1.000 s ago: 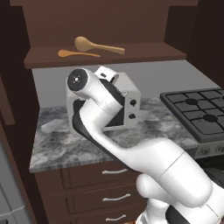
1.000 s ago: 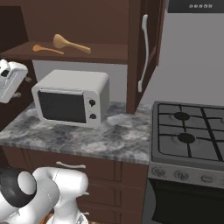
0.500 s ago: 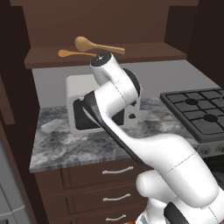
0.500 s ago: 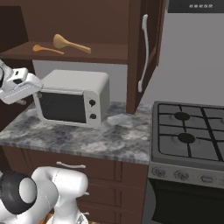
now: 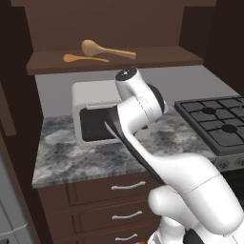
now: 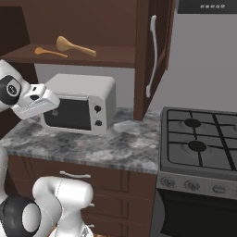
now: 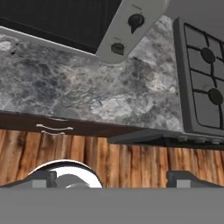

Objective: Organize the utensils by type. Pick up the wooden spoons from the counter and place them in the open cabinet. Then pick up the metallic utensils from the counter and place them in the open drawer.

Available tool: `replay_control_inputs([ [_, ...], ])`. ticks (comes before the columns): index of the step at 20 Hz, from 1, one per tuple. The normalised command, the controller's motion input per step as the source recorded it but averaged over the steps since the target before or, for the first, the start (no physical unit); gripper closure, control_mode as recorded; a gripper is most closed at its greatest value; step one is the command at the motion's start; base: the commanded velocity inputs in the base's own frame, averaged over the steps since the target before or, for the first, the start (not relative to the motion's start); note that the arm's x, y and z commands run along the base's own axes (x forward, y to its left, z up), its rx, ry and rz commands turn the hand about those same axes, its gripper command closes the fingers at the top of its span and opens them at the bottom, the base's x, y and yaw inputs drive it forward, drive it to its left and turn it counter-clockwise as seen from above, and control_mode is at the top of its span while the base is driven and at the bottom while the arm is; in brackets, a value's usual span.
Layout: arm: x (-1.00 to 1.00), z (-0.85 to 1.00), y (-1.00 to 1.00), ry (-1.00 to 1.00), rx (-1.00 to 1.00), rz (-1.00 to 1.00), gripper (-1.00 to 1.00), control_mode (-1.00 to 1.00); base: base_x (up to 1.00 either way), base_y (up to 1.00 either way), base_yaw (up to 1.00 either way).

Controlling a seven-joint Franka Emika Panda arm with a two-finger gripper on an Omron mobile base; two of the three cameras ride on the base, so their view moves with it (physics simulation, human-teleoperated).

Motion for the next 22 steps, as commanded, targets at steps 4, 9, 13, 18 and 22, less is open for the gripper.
replay_control_inputs([
  [4, 0.0, 0.0, 0.0, 0.0, 0.0, 0.0, -1.0, -1.0, 0.0, 0.0, 0.0],
  [9, -0.06, -0.04, 0.0, 0.01, 0.0, 0.0, -1.0, 1.0, -0.55, 0.0, 0.0],
  [13, 0.0, 0.0, 0.0, 0.0, 0.0, 0.0, -1.0, 1.0, -1.0, -0.06, -0.08],
  [18, 0.0, 0.0, 0.0, 0.0, 0.0, 0.0, -1.0, 1.0, -0.98, -0.56, -0.15],
  [22, 0.0, 0.0, 0.0, 0.0, 0.0, 0.0, -1.0, 1.0, -0.59, -1.0, -0.2],
])
